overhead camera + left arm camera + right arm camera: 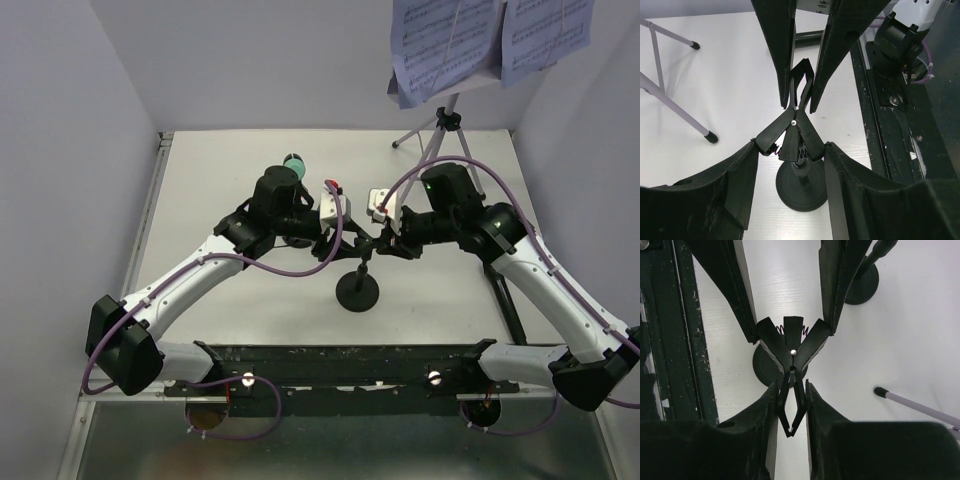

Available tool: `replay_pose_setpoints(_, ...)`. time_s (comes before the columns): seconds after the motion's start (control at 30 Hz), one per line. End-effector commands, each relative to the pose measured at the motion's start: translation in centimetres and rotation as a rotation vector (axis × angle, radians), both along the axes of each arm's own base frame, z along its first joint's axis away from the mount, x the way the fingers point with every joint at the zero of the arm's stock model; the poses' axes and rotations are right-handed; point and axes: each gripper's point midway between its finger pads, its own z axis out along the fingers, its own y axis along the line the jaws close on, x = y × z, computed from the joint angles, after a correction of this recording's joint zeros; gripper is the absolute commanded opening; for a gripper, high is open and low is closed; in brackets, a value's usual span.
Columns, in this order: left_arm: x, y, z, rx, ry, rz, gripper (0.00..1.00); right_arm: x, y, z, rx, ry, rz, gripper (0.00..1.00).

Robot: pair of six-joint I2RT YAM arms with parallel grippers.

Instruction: Pack up the instrument practice props

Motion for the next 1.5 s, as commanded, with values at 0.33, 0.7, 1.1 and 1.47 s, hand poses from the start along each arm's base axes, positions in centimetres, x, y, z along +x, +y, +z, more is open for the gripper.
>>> replay_pose_setpoints(0.33, -0.1, -0.7, 1.4, -0.040, -0.028, -0.042, 0.24, -1.0, 0.6, -1.1, 0.030, 0.051, 0.019, 0.00)
replay_pose_setpoints(0.7, 0.2, -0.5, 1.0, -0.047, -0.019, -0.001, 0.64, -1.2, 0.6, -3.7, 0.003, 0.118, 0.006, 0.00)
replay_pose_setpoints(1.1, 0.7, -0.4, -0.2, -0.030, -0.013, 0.028, 0.75, -2.1, 0.0, -7.1, -0.056, 0.201, -0.002, 0.00)
replay_pose_setpoints(1.47, 0.5, 0.1, -1.2, -0.013, -0.014, 0.040, 0.79, -3.5, -1.8, -11.0, -0.138, 0.255, -0.012, 0.00)
